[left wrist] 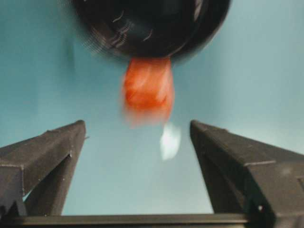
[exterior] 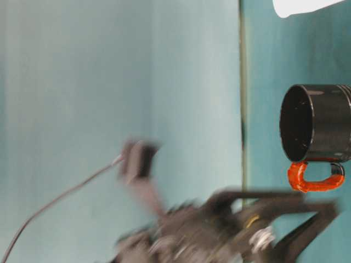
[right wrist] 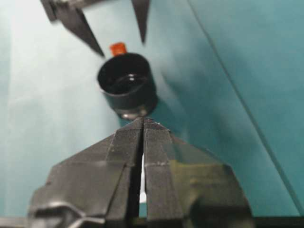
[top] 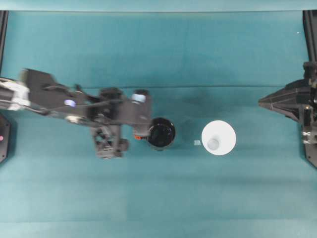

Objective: Put the paper cup into the moved red handle cup holder.

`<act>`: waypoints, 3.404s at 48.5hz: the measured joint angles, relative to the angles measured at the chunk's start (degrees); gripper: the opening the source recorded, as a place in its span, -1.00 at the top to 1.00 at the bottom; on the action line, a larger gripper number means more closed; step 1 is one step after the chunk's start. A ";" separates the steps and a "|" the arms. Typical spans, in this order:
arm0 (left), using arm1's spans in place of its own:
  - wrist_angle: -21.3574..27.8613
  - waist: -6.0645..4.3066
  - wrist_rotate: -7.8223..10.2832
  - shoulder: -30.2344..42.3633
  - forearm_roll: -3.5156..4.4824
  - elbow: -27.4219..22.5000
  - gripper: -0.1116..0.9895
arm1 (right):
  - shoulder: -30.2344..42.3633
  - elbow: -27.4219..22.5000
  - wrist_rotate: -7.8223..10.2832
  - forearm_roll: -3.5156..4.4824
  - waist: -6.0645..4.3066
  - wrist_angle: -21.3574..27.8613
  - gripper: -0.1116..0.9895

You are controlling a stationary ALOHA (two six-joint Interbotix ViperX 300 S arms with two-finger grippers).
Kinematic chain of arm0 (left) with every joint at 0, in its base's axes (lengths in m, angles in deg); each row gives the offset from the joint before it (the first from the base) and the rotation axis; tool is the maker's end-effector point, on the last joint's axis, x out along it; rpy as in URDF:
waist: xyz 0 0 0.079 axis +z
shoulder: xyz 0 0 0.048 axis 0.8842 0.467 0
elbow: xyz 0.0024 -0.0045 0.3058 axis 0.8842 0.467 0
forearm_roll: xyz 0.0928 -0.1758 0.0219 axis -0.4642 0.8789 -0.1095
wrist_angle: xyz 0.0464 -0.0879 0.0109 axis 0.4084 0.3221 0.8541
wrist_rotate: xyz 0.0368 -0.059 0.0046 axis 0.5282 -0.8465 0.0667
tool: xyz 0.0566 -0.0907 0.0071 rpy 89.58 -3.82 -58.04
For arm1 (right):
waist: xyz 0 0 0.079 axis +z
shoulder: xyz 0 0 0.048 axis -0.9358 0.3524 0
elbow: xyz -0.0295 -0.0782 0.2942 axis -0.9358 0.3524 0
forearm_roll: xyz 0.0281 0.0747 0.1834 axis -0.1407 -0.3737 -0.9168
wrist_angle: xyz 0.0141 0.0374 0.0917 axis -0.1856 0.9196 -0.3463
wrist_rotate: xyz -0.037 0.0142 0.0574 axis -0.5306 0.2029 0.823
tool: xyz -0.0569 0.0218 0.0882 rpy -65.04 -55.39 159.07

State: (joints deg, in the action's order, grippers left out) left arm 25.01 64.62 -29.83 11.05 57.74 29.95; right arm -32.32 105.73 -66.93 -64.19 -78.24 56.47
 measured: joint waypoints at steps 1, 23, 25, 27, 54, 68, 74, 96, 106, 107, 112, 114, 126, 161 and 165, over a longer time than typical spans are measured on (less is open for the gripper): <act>0.26 -0.09 0.00 -1.05 0.00 0.79 -0.93 | 0.09 0.00 0.00 0.00 -0.18 0.00 0.97; 0.88 -0.26 0.44 -20.92 0.00 11.69 -0.93 | 4.57 0.26 0.09 -0.09 -0.62 0.09 0.93; 0.88 -0.35 0.26 -21.71 0.00 11.87 -0.93 | 5.63 0.26 0.35 -0.35 -0.62 0.09 0.92; 0.88 -0.44 0.26 -22.50 0.00 11.87 -0.93 | 6.86 0.18 1.05 -0.62 -0.62 0.09 0.90; 2.90 -0.53 0.26 -23.82 0.00 12.04 -0.93 | 22.41 -7.03 10.46 -1.23 -0.53 6.86 -0.96; 3.25 -0.44 0.18 -24.79 0.00 13.18 -0.93 | 32.08 -11.51 11.87 -1.32 -0.18 9.67 -0.95; 3.16 -0.53 -0.35 -25.22 0.00 13.45 -0.93 | 36.65 -13.36 12.39 -1.32 0.26 11.34 -0.95; 3.25 -0.44 -0.35 -25.40 0.00 13.54 -0.93 | 48.52 -16.17 12.39 -1.32 0.53 12.13 -0.95; 3.16 -0.53 -0.35 -25.40 0.00 13.54 -0.93 | 49.57 -17.14 12.39 -1.32 0.26 13.89 -0.94; 3.25 -0.53 -0.35 -25.40 0.18 13.45 -0.93 | 49.66 -17.23 12.39 -1.32 0.26 14.15 -0.94; 3.25 -0.53 -0.35 -25.40 0.00 13.45 -0.93 | 49.75 -17.40 12.39 -1.32 0.26 14.77 -0.90; 3.16 -0.53 -0.44 -25.40 0.00 13.45 -0.93 | 49.83 -17.40 12.39 -1.32 0.18 14.94 -0.87; 3.16 -0.44 -0.35 -25.40 0.00 13.45 -0.93 | 50.10 -17.58 12.39 -2.11 0.53 15.38 -0.12; 3.08 -0.44 -0.18 -25.31 0.00 11.95 -0.93 | 50.98 -19.95 12.39 -3.60 1.58 17.23 0.99; 3.08 -0.53 -0.26 -25.31 0.00 11.95 -0.93 | 50.36 -22.32 12.39 -3.87 1.58 20.48 0.99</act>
State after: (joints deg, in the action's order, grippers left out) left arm 28.09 64.09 -30.10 -14.26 57.74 41.90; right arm 18.04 83.41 -54.54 -68.06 -76.66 76.95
